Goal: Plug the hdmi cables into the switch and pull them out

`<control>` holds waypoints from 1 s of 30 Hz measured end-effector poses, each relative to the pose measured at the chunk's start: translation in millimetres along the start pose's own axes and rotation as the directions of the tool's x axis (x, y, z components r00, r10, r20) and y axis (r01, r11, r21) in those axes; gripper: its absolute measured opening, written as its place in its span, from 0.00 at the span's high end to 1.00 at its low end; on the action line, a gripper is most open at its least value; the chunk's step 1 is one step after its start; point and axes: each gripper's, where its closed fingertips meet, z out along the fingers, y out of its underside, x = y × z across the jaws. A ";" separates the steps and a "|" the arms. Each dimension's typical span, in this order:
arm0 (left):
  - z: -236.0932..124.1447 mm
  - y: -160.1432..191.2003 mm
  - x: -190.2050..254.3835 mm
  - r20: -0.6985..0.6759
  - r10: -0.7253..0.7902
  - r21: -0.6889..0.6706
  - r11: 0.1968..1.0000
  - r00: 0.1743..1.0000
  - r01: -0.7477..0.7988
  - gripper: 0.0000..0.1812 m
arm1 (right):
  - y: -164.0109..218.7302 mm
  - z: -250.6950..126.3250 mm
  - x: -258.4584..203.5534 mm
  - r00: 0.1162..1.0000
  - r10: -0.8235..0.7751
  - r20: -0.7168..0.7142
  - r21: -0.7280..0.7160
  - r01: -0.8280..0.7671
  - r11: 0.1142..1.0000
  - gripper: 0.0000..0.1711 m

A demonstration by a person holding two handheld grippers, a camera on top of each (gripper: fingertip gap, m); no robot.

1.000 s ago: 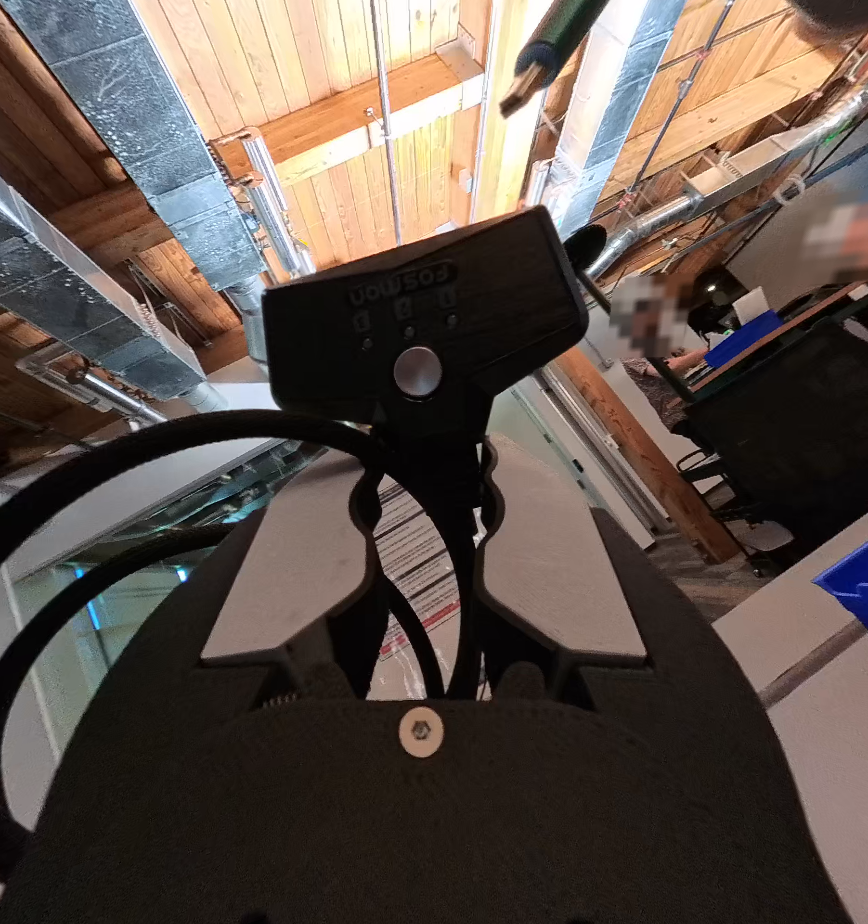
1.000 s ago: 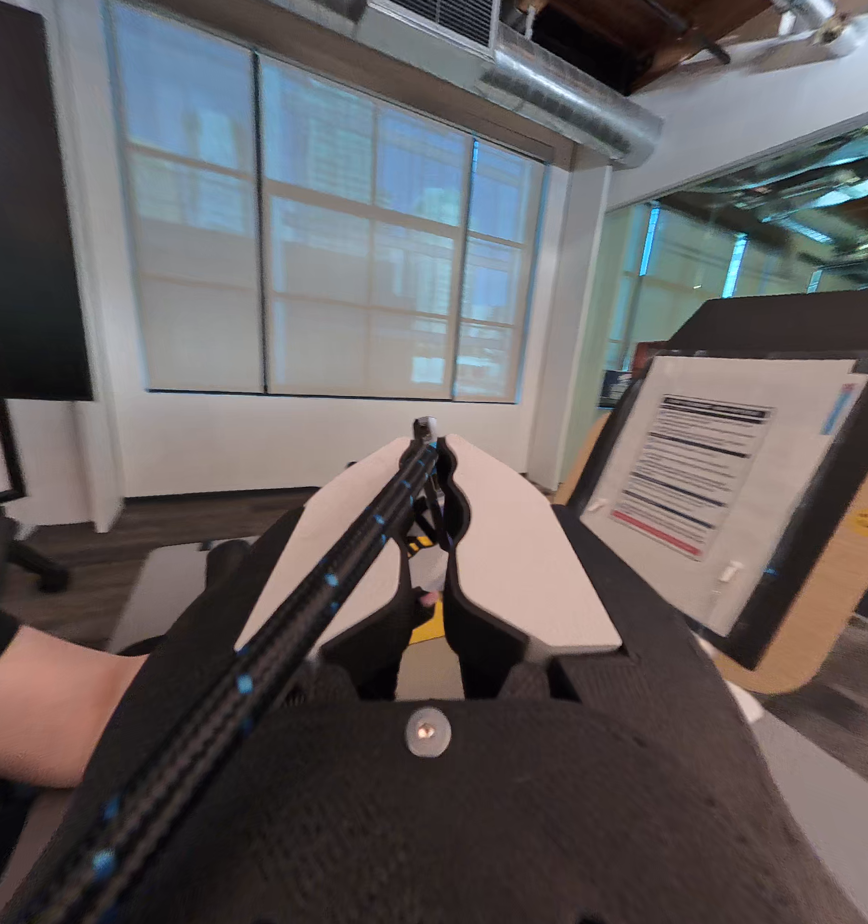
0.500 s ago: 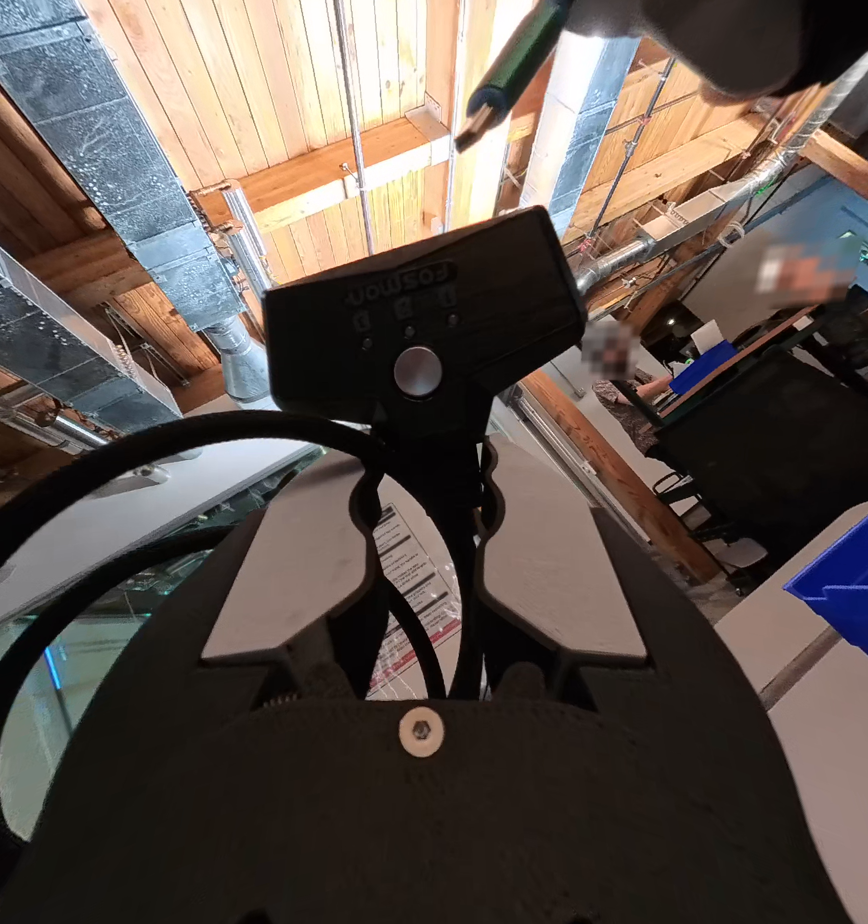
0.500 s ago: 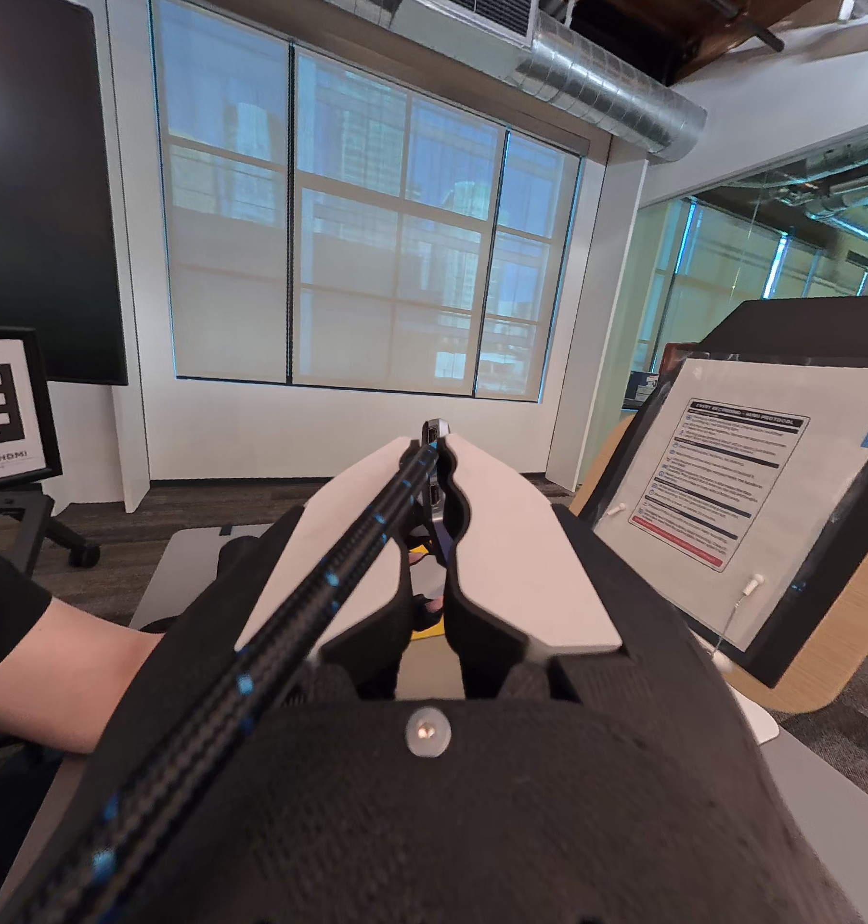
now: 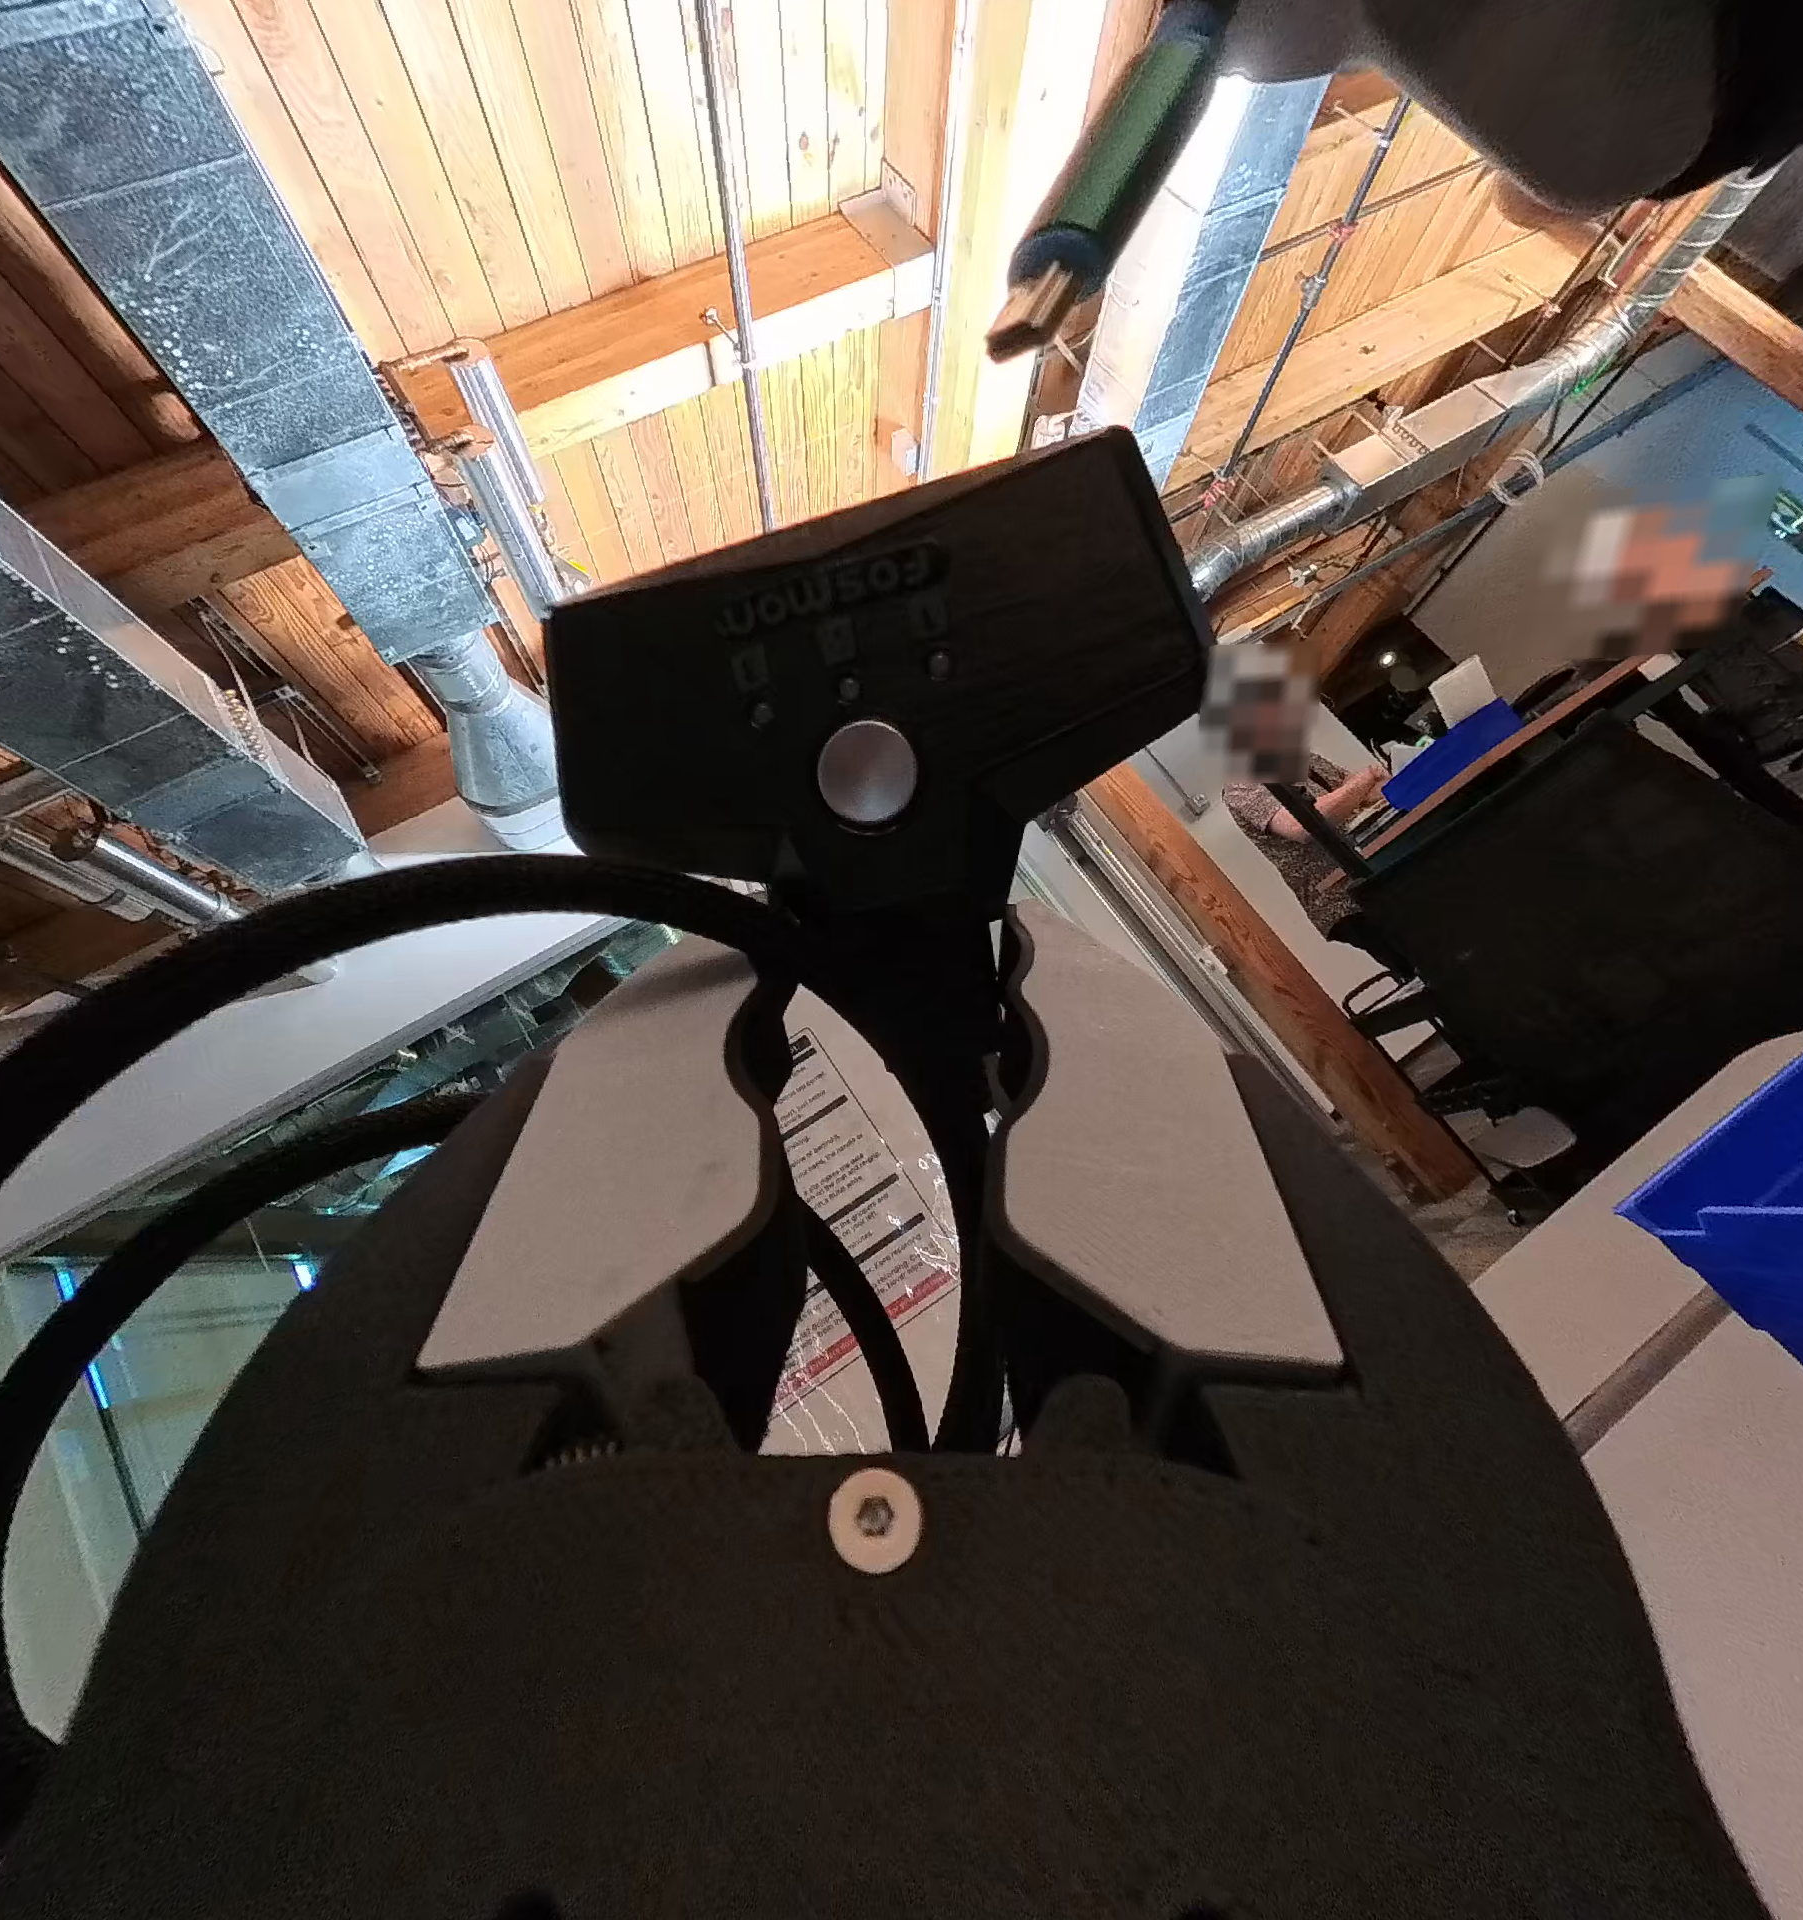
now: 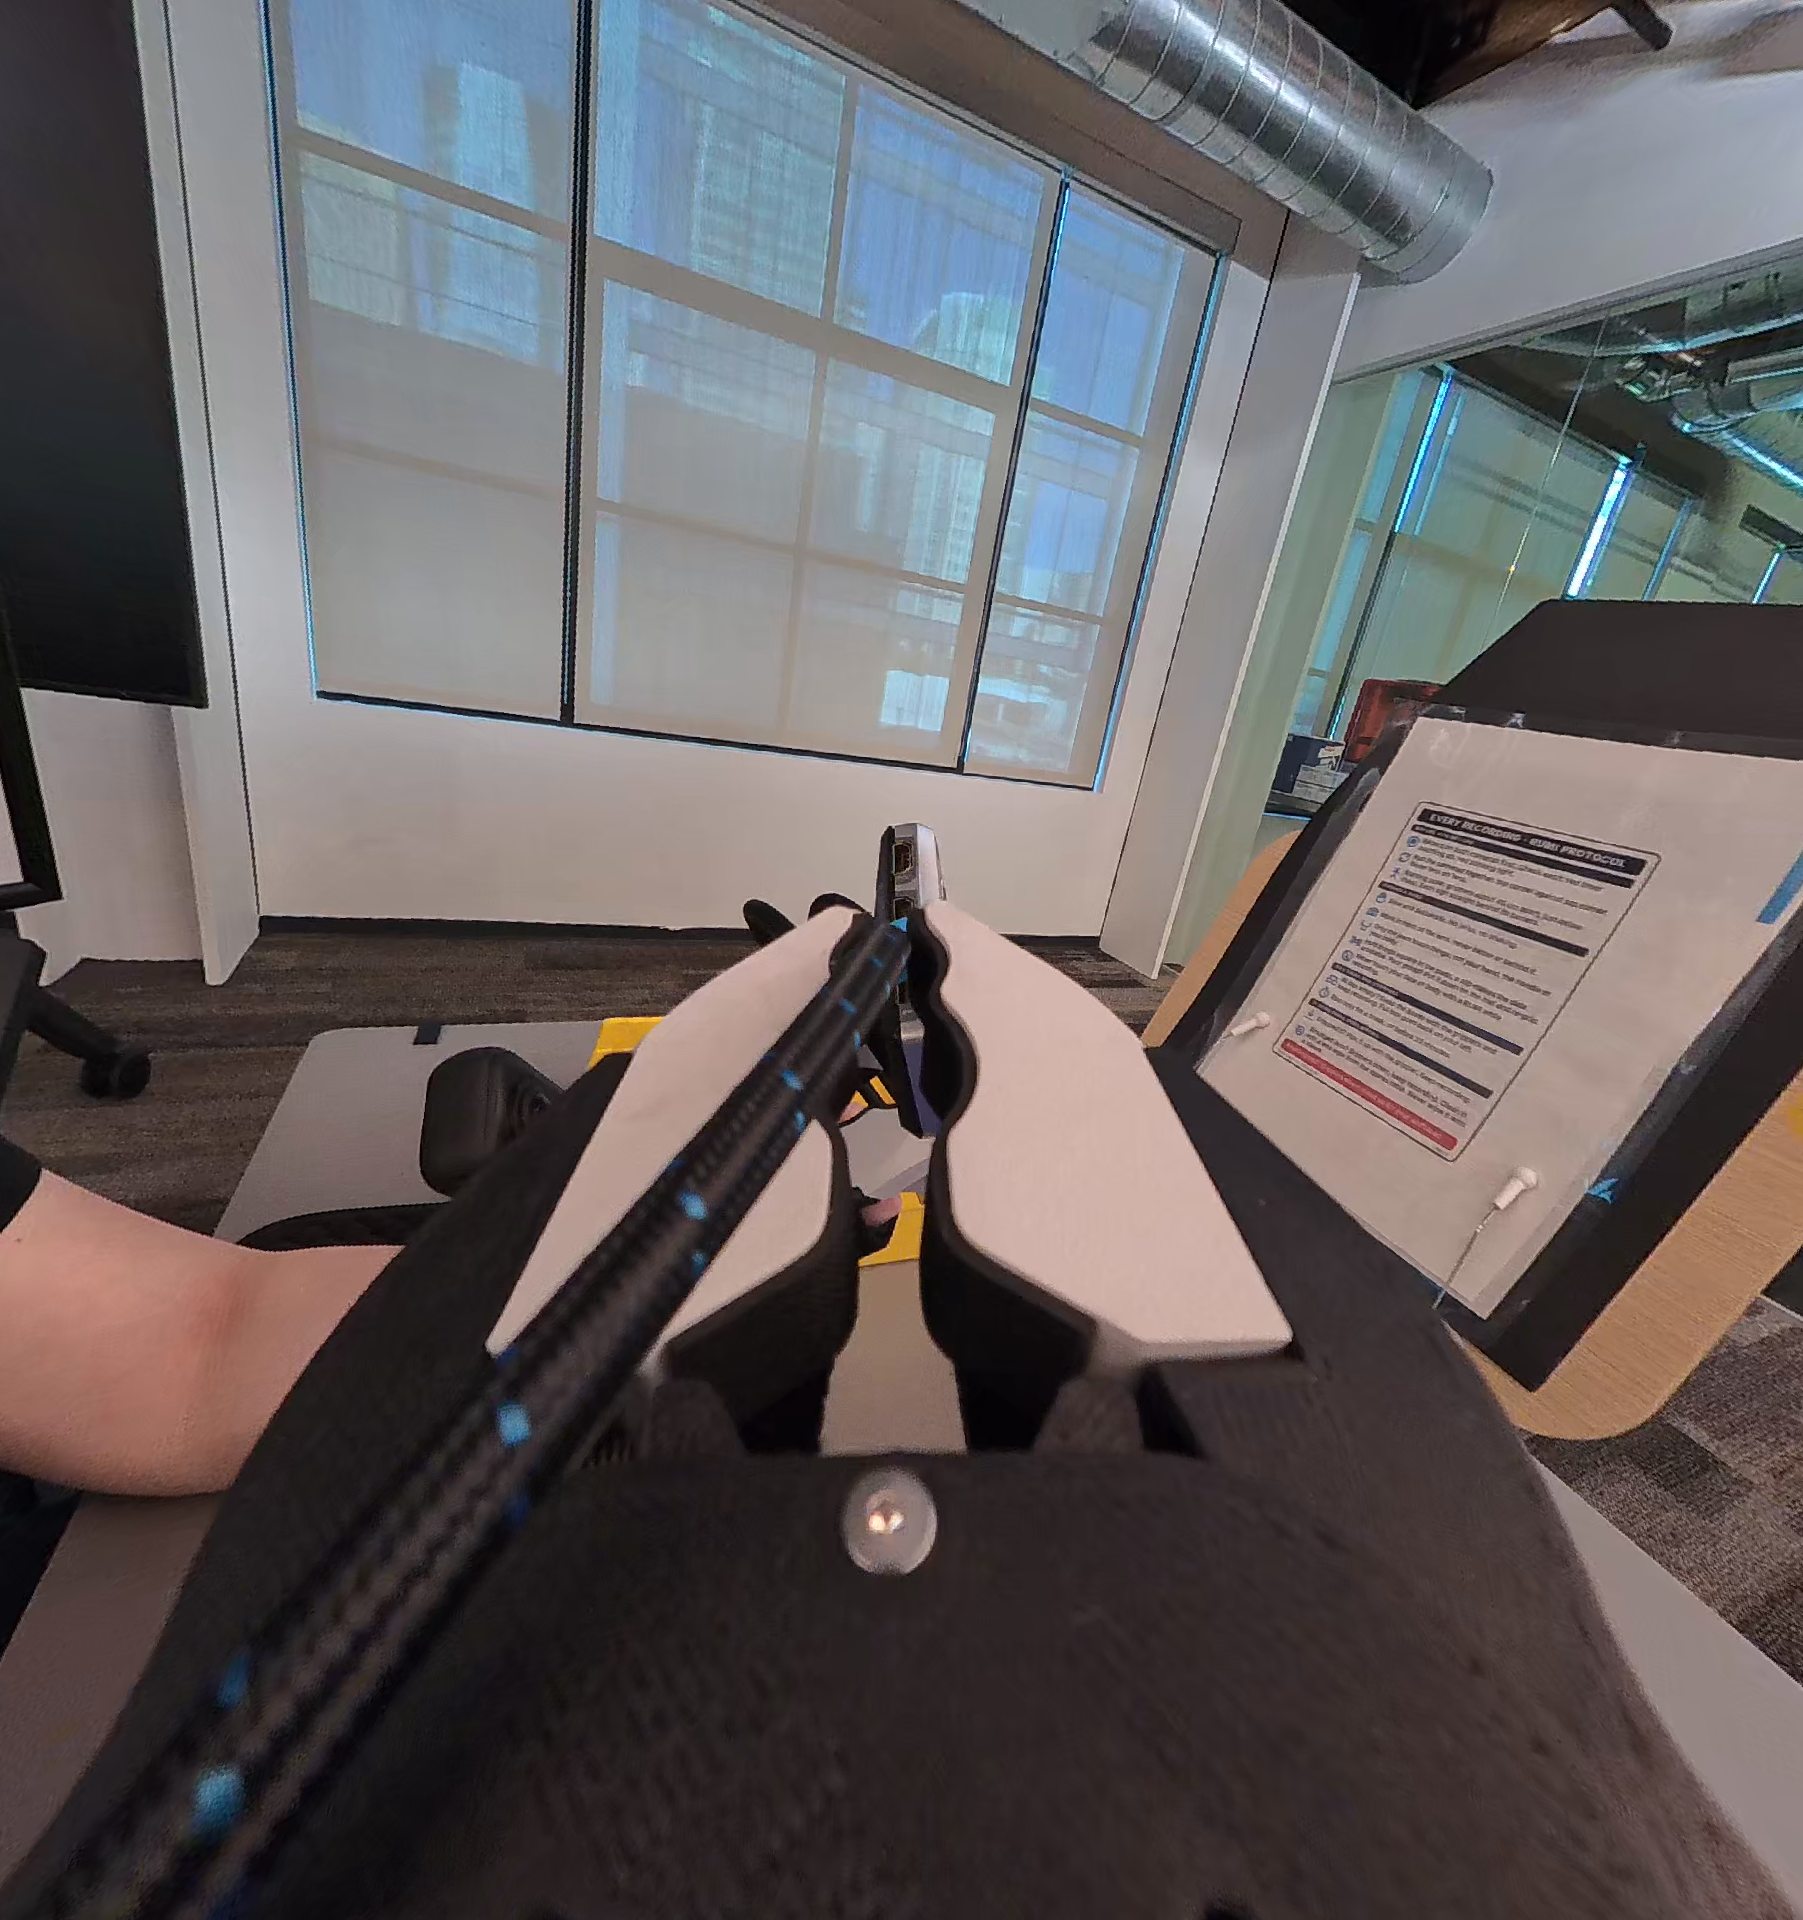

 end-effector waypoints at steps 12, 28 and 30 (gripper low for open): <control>-0.4 4.1 -5.2 0.002 -0.024 -0.012 1.000 1.000 0.024 0.80 | 3.6 0.9 3.5 0.999 -0.045 -0.021 -0.014 0.045 0.999 0.96; -2.3 7.1 -3.5 -0.011 -0.033 -0.015 0.999 0.999 0.033 0.80 | 7.5 1.9 4.1 0.980 -0.187 -0.074 -0.076 0.181 0.980 0.95; -1.7 7.9 0.4 -0.042 -0.051 -0.020 0.999 0.998 0.050 0.80 | 8.7 0.3 4.9 0.978 -0.195 -0.080 -0.082 0.188 0.979 0.95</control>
